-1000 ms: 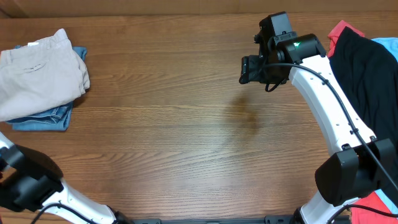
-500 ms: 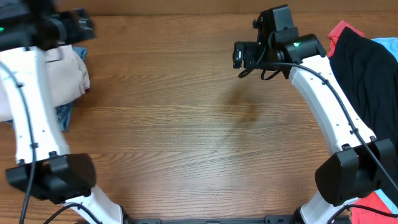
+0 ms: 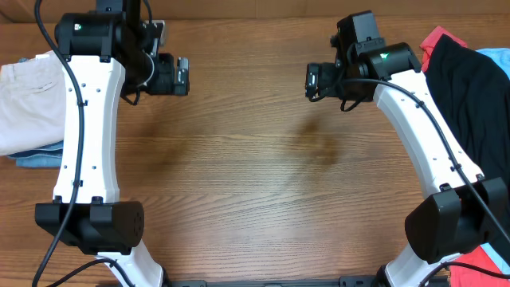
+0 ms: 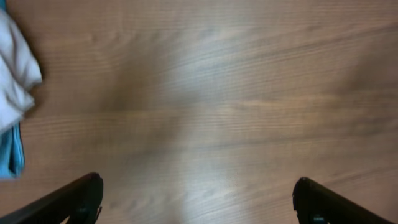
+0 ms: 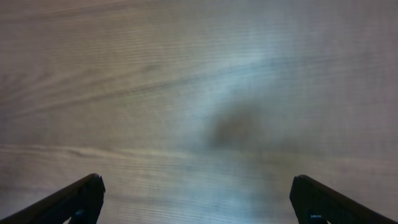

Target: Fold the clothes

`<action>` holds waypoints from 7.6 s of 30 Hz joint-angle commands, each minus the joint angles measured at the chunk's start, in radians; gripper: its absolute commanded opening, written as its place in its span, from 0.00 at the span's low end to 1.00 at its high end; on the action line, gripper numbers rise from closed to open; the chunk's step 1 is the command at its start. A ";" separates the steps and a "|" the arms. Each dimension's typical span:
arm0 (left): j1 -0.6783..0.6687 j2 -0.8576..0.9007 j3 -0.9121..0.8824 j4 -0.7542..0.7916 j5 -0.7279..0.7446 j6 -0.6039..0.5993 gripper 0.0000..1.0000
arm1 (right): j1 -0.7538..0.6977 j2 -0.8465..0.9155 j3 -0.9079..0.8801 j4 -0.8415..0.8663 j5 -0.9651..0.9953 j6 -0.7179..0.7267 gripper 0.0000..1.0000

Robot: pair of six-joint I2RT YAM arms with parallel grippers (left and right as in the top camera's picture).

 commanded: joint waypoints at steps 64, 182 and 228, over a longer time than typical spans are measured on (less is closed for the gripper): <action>-0.172 -0.811 -1.343 0.723 -0.372 -0.084 1.00 | 0.043 -0.995 -0.930 0.358 0.256 -0.008 1.00; 0.024 -1.892 -2.166 1.524 -0.138 -0.057 1.00 | -0.143 -1.835 -1.725 1.046 0.049 -0.262 1.00; 0.024 -1.899 -2.165 1.512 -0.131 -0.042 1.00 | -0.143 -1.835 -1.725 1.046 0.049 -0.262 1.00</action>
